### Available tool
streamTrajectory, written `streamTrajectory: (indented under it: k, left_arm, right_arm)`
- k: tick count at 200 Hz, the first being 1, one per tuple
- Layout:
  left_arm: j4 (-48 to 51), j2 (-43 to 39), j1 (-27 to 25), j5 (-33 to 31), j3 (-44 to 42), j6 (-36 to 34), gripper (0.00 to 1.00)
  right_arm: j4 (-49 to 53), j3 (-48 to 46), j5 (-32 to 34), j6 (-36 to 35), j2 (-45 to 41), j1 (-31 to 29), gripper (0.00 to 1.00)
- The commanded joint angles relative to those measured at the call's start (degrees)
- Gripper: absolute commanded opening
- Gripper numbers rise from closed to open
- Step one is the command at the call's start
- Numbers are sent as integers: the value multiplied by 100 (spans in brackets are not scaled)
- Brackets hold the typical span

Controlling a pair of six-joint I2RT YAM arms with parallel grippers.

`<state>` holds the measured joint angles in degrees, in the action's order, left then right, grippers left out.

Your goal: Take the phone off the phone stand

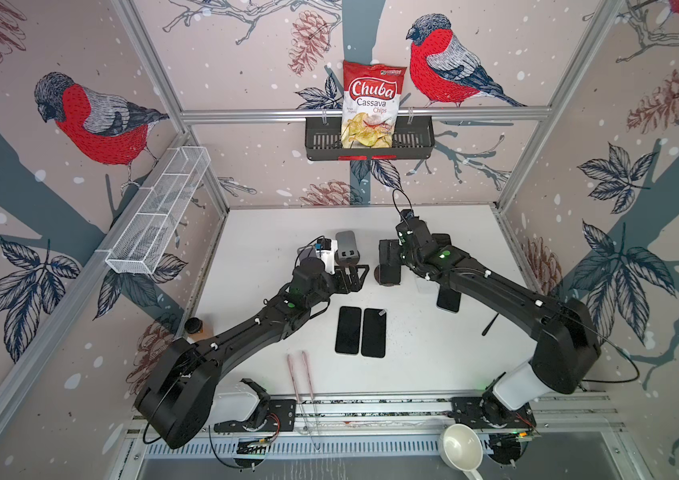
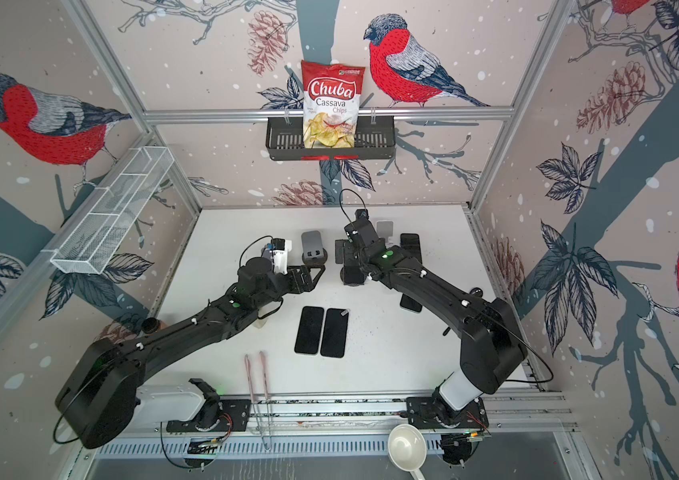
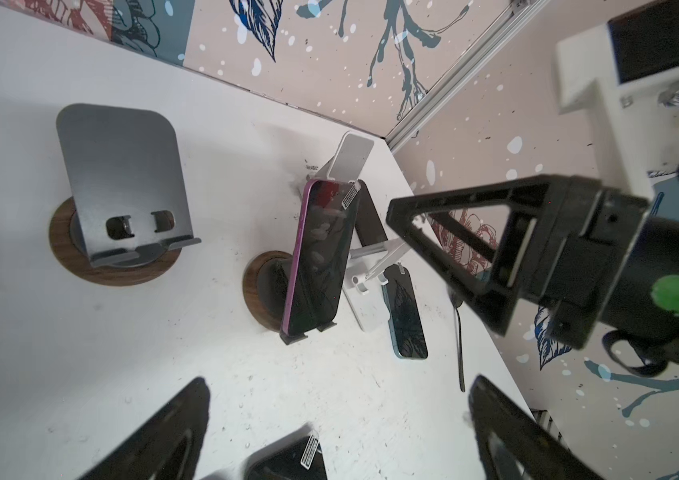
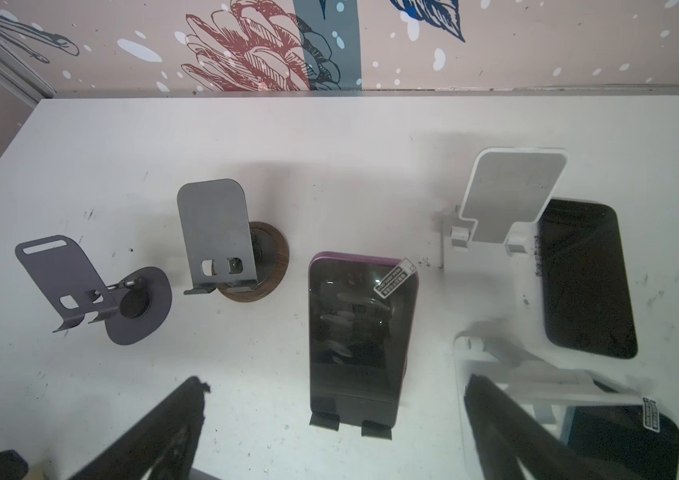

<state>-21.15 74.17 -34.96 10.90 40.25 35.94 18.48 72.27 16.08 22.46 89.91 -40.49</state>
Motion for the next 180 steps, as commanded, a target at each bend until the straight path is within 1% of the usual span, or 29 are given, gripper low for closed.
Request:
streamTrajectory:
  k: [1, 35, 82, 101, 133, 158, 180]
  left_arm:
    - [72, 41, 16, -34, 150, -203, 96]
    - [121, 230, 24, 7, 354, -296, 96]
    - [6, 525, 33, 131, 440, -329, 96]
    - [22, 565, 33, 156, 440, -360, 96]
    - [56, 590, 40, 206, 440, -474, 96]
    - [78, 581, 42, 126, 406, -511, 96]
    - [43, 581, 51, 123, 375, -519, 96]
  right_arm:
    - [-106, -131, 71, 133, -52, -11, 99]
    - [-213, -340, -11, 171, -31, 3, 99]
    - [-188, -234, -83, 140, 395, 27, 99]
    - [-237, -220, -54, 160, 557, 46, 99]
    - [-318, -179, -273, 169, 753, 178, 99]
    - [-371, -157, -485, 22, 901, 279, 99]
    - [-303, -48, -440, -82, 1083, 295, 99]
